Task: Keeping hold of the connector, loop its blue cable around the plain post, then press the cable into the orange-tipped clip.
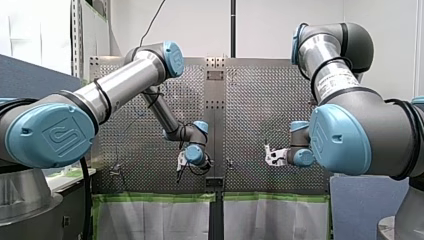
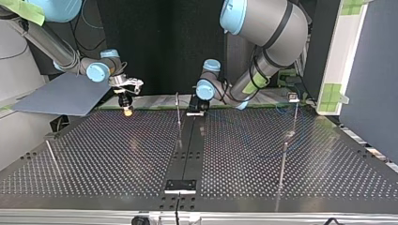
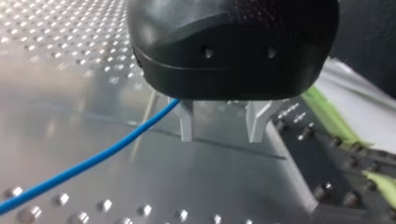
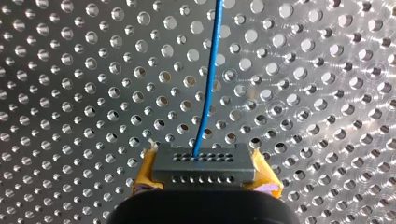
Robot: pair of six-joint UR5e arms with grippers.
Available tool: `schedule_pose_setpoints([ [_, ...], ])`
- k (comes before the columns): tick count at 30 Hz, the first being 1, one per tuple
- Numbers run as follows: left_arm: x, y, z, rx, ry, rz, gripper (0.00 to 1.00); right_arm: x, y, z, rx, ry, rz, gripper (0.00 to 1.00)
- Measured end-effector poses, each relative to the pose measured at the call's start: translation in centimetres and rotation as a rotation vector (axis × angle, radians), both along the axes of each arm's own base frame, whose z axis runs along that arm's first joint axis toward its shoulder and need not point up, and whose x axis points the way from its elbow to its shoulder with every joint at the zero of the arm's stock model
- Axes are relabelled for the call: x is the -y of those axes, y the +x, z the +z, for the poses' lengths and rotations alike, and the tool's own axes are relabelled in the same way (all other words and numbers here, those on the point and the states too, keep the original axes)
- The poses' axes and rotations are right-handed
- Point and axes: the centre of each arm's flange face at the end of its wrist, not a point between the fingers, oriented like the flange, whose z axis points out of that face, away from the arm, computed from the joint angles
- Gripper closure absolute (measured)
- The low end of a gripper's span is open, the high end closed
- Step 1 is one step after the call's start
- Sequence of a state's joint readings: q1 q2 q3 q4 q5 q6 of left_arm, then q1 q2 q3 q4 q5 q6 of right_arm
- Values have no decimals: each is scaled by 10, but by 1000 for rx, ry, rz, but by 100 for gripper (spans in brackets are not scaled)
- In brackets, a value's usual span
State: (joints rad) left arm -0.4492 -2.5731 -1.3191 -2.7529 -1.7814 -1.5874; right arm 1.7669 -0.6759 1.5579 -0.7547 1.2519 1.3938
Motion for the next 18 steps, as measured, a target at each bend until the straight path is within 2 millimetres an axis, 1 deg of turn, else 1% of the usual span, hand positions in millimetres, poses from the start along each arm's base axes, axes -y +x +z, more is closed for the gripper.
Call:
schedule_pose_setpoints([
  [1, 1, -1, -1, -6, 7, -10, 4, 0, 0, 0, -1, 2, 1, 100],
  [2, 2, -3, -1, -12, 16, -21, 0, -1, 0, -1, -2, 4, 1, 100],
  [5, 6, -10, -2, -32, 51, -52, 0, -2, 0, -2, -7, 16, 1, 100],
  [10, 22, -34, 3, -48, 110, -104, 0, -4, 0, -3, -16, 30, 1, 100],
  [15, 36, -54, 20, -11, 110, -143, 0, -5, 0, -4, -18, 35, 2, 100],
  [18, 40, -62, 31, 13, 99, -151, 0, -6, 1, -4, -18, 36, 3, 100],
])
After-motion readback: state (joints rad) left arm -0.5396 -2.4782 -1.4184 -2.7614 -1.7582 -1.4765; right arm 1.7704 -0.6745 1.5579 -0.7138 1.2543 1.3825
